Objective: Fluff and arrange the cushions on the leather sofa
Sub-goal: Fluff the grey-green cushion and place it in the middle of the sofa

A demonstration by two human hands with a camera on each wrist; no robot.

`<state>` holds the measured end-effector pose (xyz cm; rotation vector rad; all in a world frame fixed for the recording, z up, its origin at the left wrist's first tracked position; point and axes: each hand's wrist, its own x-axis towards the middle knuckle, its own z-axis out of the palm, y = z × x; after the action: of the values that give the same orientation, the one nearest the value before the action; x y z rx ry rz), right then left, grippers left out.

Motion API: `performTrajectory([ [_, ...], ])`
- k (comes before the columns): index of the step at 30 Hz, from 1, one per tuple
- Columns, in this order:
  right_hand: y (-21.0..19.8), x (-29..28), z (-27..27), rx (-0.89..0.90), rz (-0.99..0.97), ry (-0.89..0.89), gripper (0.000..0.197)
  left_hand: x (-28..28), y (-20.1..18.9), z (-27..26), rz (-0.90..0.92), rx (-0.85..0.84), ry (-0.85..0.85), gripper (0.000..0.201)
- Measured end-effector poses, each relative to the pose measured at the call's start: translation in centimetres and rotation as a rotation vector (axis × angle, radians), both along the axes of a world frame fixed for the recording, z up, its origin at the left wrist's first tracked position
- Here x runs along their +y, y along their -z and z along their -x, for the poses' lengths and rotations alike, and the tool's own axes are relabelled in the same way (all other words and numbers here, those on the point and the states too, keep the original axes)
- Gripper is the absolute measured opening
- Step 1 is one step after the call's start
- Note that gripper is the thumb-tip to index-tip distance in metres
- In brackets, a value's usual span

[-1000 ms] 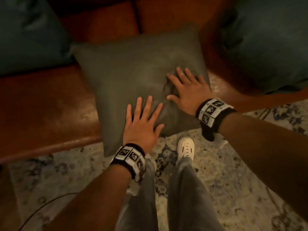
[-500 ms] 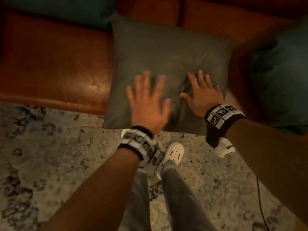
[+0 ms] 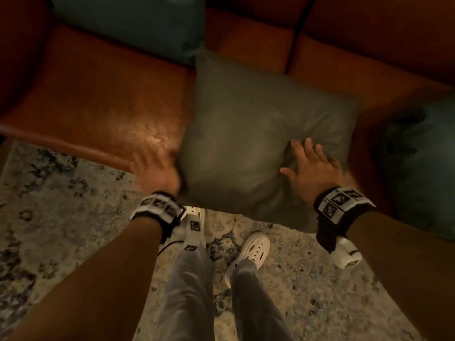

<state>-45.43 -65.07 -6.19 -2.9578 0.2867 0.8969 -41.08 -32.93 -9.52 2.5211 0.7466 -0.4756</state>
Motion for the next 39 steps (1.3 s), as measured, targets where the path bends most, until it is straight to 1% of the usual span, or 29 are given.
performTrajectory([
  [1,0.0,0.1,-0.1,0.002,0.003,-0.01,0.072,-2.5,-1.4,-1.9,-0.027,-0.124,0.164,0.062],
  [3,0.0,0.3,-0.2,0.001,0.019,-0.016,0.072,-9.0,-3.6,-4.8,-0.08,-0.304,0.707,0.064],
  [5,0.1,0.2,0.0,0.0,0.044,-0.013,0.073,-14.0,-3.8,-5.1,-0.151,-0.285,1.273,0.065],
  [6,0.3,0.1,0.2,-0.01,0.054,-0.019,0.074,-14.8,-3.1,-4.8,-0.203,-0.243,1.439,0.066],
  [7,0.4,0.0,0.3,-0.024,0.065,-0.033,0.074,-14.5,-2.2,-4.8,-0.246,-0.235,1.495,0.067],
  [8,0.5,0.0,0.2,-0.032,0.073,-0.047,0.075,-13.6,-1.7,-5.1,-0.243,-0.241,1.442,0.067],
  [9,0.6,0.2,0.0,-0.03,0.071,-0.054,0.075,-12.3,-1.0,-5.3,-0.204,-0.237,1.318,0.067],
  [11,0.7,0.8,-0.2,-0.014,0.058,-0.061,0.074,-9.4,0.2,-5.5,-0.14,-0.17,0.982,0.069],
  [14,0.7,1.0,-0.6,0.01,0.062,-0.049,0.074,-6.1,1.0,-6.6,0.087,0.114,0.431,0.065],
  [16,0.5,0.8,-0.7,0.042,0.064,-0.025,0.073,-3.9,1.2,-7.5,0.249,0.33,0.052,0.069],
  [17,0.5,0.7,-0.8,0.055,0.06,-0.016,0.073,-3.1,1.0,-8.2,0.271,0.357,-0.051,0.073],
  [18,0.5,0.7,-1.0,0.061,0.054,-0.01,0.073,-2.8,0.5,-9.2,0.245,0.305,-0.076,0.074],
  [19,0.4,0.7,-1.1,0.064,0.054,-0.003,0.073,-3.4,-0.1,-10.4,0.174,0.185,-0.001,0.072],
  [20,0.4,0.8,-1.1,0.066,0.057,0.003,0.073,-4.9,-1.1,-11.7,0.088,0.032,0.162,0.069],
  [21,0.4,0.9,-1.2,0.065,0.059,0.006,0.073,-7.1,-2.0,-12.8,0.026,-0.124,0.397,0.068],
  [22,0.6,1.0,-1.0,0.068,0.059,0.009,0.073,-9.9,-3.3,-13.4,-0.005,-0.235,0.693,0.067],
  [23,0.5,1.0,-1.0,0.074,0.063,0.018,0.073,-13.0,-4.1,-13.2,-0.034,-0.295,1.034,0.065],
  [24,0.4,1.0,-0.9,0.076,0.071,0.027,0.072,-15.6,-4.4,-12.4,-0.041,-0.288,1.351,0.064],
  [25,0.2,1.0,-0.9,0.072,0.07,0.039,0.071,-17.0,-4.1,-11.7,-0.067,-0.24,1.565,0.062],
  [26,0.1,0.9,-0.7,0.057,0.055,0.049,0.07,-17.2,-3.2,-11.4,-0.121,-0.191,1.65,0.063],
  [27,0.1,0.7,-0.5,0.055,0.038,0.049,0.071,-16.4,-2.0,-12.1,-0.142,-0.164,1.579,0.065],
  [29,0.1,0.6,-0.4,0.095,0.038,0.053,0.073,-13.3,0.0,-14.4,-0.132,-0.104,1.179,0.07],
  [31,-0.1,0.8,-0.7,0.128,0.02,0.047,0.075,-10.1,0.8,-16.2,-0.08,0.049,0.82,0.073],
  [33,-0.9,0.8,-0.9,0.136,-0.002,0.037,0.078,-8.3,0.5,-17.5,0.004,0.194,0.599,0.074],
  [35,-3.0,0.1,-2.2,0.098,-0.084,0.065,0.077,-8.5,-0.9,-18.5,0.082,0.243,0.371,0.069],
  [36,-4.0,-0.5,-3.2,0.026,-0.083,0.082,0.071,-9.4,-1.5,-18.8,0.055,0.205,0.345,0.066],
  [37,-4.5,-1.1,-4.5,-0.095,-0.065,0.09,0.063,-10.7,-2.1,-18.9,-0.01,0.104,0.439,0.064],
  [38,-4.5,-1.7,-6.2,-0.245,-0.062,0.086,0.057,-12.6,-2.7,-18.8,-0.067,-0.033,0.64,0.062],
  [39,-4.1,-2.1,-8.1,-0.328,-0.07,0.074,0.057,-14.8,-3.1,-18.4,-0.071,-0.145,0.914,0.06],
])
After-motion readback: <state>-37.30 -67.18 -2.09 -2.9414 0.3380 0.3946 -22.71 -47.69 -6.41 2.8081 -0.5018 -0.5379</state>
